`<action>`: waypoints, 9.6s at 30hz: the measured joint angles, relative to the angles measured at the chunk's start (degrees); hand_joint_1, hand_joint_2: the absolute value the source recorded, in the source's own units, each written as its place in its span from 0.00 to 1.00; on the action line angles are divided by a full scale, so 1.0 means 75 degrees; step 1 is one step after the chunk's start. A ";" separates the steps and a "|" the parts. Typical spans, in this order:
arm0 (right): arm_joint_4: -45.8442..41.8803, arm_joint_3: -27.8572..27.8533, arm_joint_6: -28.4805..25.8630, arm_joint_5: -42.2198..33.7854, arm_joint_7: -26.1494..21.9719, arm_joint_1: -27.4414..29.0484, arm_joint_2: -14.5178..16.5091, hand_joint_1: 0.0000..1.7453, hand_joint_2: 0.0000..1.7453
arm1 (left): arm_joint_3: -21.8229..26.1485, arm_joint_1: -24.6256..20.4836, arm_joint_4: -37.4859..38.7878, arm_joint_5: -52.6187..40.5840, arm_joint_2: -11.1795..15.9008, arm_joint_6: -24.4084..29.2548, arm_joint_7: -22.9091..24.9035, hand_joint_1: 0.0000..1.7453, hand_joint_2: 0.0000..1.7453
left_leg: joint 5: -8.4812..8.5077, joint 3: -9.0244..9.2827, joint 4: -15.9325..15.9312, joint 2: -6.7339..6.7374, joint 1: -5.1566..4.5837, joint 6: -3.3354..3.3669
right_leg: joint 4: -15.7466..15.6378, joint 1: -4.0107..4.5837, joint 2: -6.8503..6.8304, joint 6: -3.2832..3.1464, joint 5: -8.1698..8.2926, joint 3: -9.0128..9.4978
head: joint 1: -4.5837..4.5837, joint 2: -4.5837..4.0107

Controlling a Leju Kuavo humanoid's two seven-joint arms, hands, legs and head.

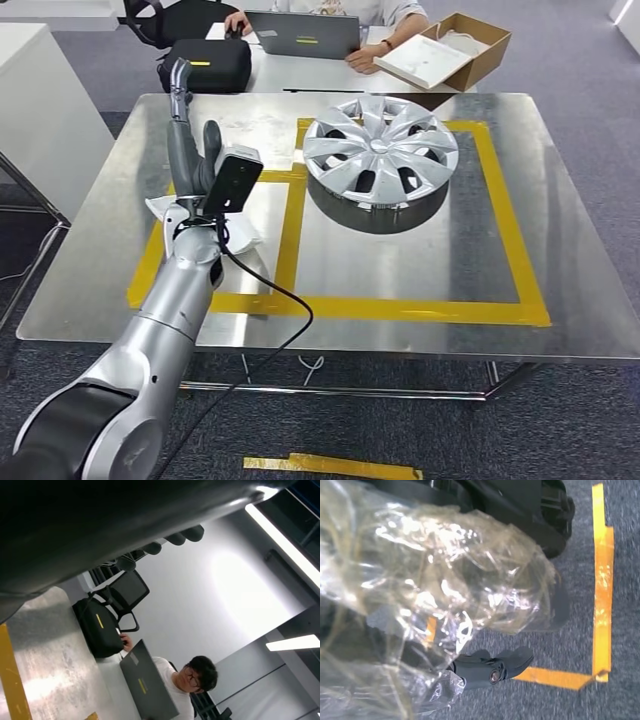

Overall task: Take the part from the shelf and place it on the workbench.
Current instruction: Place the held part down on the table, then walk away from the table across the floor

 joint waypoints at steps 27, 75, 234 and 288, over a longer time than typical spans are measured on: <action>0.0002 0.0000 -0.0481 -0.0058 0.0077 -0.0034 0.0360 0.00 0.00 | -0.0524 0.0581 -0.0736 0.0078 -0.0091 0.0034 0.0063 0.00 0.00 | 0.1136 0.0388 -0.1479 0.0017 -0.0059 0.0142 | -0.0156 0.0048 -0.0015 0.0128 -0.0340 0.0546 | 0.0039 0.0000; 0.0012 -0.0003 -0.0491 -0.0167 0.0241 -0.0082 0.0487 0.00 0.00 | -0.1531 0.2165 -0.1753 0.0318 -0.0197 0.0252 -0.0143 0.00 0.00 | 0.0728 0.1218 -0.1816 0.0062 -0.0046 0.0505 | 0.0777 0.0079 -0.0017 0.0344 -0.0431 -0.0673 | -0.0022 0.0000; -0.0009 -0.0256 0.0055 -0.0425 0.1010 0.0308 0.0277 0.00 0.00 | 0.4759 0.5841 0.5130 0.0547 0.1111 -0.0200 0.1741 0.00 0.00 | 0.0623 0.1140 -0.1592 0.0577 0.0057 0.0339 | 0.1078 0.0039 -0.0178 0.0377 -0.0640 -0.0151 | -0.0036 0.0000; -0.0009 -0.0258 0.0160 -0.0358 0.1206 0.0307 0.0308 0.00 0.00 | 0.5172 0.5886 0.5130 0.0554 0.1088 -0.0367 0.1721 0.00 0.00 | 0.0611 0.1186 -0.1631 -0.0174 0.0105 0.0290 | 0.0525 0.0073 0.0589 0.0282 -0.0519 -0.0101 | -0.0079 0.0000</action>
